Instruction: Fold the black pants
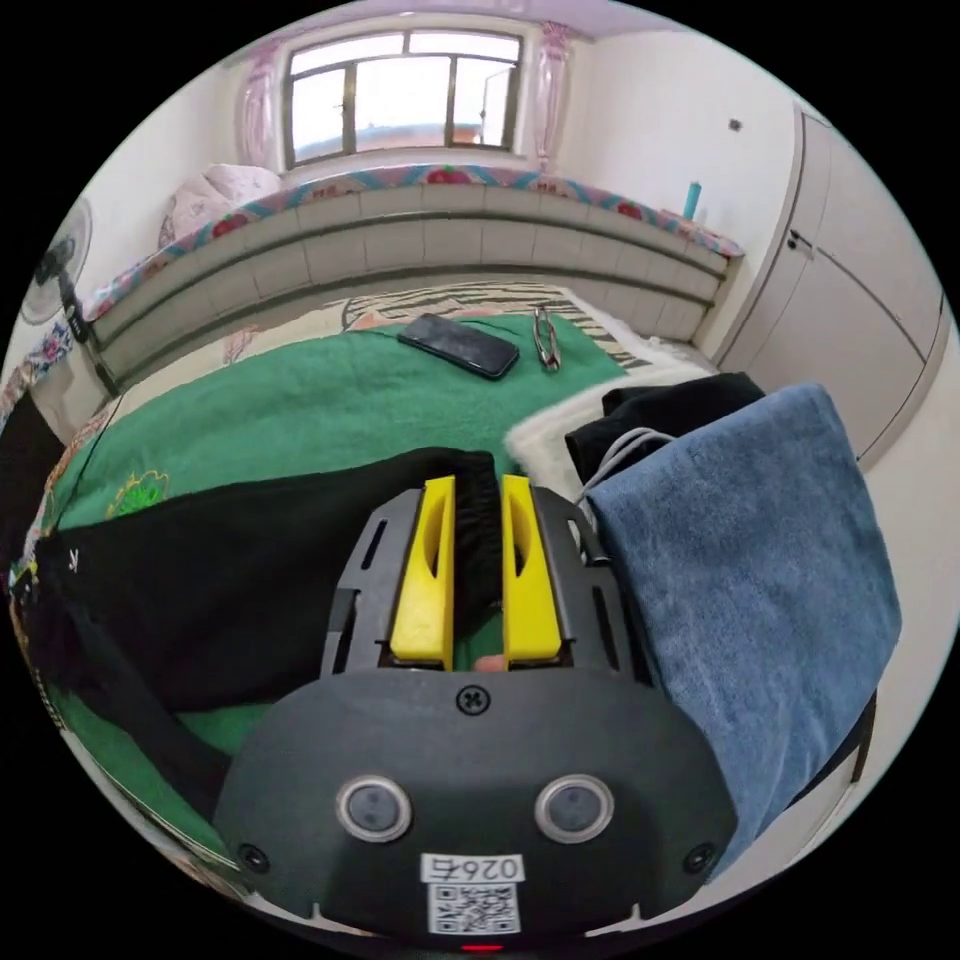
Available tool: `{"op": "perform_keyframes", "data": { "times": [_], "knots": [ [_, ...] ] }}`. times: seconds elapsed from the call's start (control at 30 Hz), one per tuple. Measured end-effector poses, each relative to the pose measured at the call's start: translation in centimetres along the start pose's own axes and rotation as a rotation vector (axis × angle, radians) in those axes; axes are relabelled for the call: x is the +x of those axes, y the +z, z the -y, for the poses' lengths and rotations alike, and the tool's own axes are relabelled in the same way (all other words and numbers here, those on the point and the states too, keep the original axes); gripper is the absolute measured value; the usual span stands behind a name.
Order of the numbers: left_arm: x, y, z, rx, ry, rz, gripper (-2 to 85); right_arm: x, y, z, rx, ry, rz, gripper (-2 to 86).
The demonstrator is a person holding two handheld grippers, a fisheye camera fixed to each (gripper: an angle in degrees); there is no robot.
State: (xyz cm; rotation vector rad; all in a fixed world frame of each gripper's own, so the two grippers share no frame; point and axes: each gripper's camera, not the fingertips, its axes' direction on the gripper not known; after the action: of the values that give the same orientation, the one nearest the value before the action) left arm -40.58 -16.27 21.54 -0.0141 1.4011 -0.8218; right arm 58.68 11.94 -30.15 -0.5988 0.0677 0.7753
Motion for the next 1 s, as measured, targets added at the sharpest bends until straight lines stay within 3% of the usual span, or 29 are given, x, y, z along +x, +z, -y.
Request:
{"op": "perform_keyframes", "data": {
  "times": [0.1, 0.2, 0.3, 0.37, 0.43, 0.47, 0.5, 0.6, 0.73, 0.8, 1.0],
  "knots": [
    [-1.7, 3.2, -2.5, -0.203, -0.049, -0.023, -0.3, 0.3, 4.5, -1.2, -0.224, -0.092, -0.042, -0.4],
    [-3.6, 0.6, -4.6, -0.052, -0.167, -0.206, -0.8, 2.0, 1.9, -2.1, -0.160, 0.022, -0.010, -0.8],
    [-1.3, -1.7, -6.3, 0.053, -0.091, -0.178, -0.9, 0.1, -0.6, -3.4, -0.047, -0.064, -0.061, -0.9],
    [0.3, -0.7, -7.1, 0.000, -0.013, -0.181, -0.9, -1.4, -0.7, -4.3, -0.026, -0.157, -0.003, -0.9],
    [1.3, 2.5, -7.8, -0.208, 0.031, -0.123, -0.9, -2.5, 3.4, -5.3, -0.270, -0.274, -0.049, -1.0],
    [1.3, 2.4, -8.5, -0.177, 0.036, -0.110, -0.9, -2.5, 4.3, -5.8, -0.307, -0.295, -0.059, -1.0],
    [0.7, 1.5, -9.2, -0.150, -0.029, -0.119, -0.9, -1.8, 3.1, -6.7, -0.198, -0.256, -0.044, -1.0],
    [0.4, -2.7, -11.9, -0.016, -0.060, -0.059, -0.8, 1.1, -0.2, -8.4, -0.123, -0.126, -0.007, -0.9],
    [1.8, -10.1, -17.0, 0.293, 0.005, -0.107, 0.2, 3.9, -9.5, -14.0, 0.194, -0.076, 0.122, -0.9],
    [3.2, -12.8, -20.5, 0.386, 0.075, -0.173, 4.9, 4.5, -12.8, -17.0, 0.298, -0.087, 0.172, -1.0],
    [5.7, -10.4, -25.0, 0.071, 0.142, -0.150, 17.4, 5.4, -15.5, -24.6, 0.231, -0.186, 0.251, 1.2]
  ]
}}
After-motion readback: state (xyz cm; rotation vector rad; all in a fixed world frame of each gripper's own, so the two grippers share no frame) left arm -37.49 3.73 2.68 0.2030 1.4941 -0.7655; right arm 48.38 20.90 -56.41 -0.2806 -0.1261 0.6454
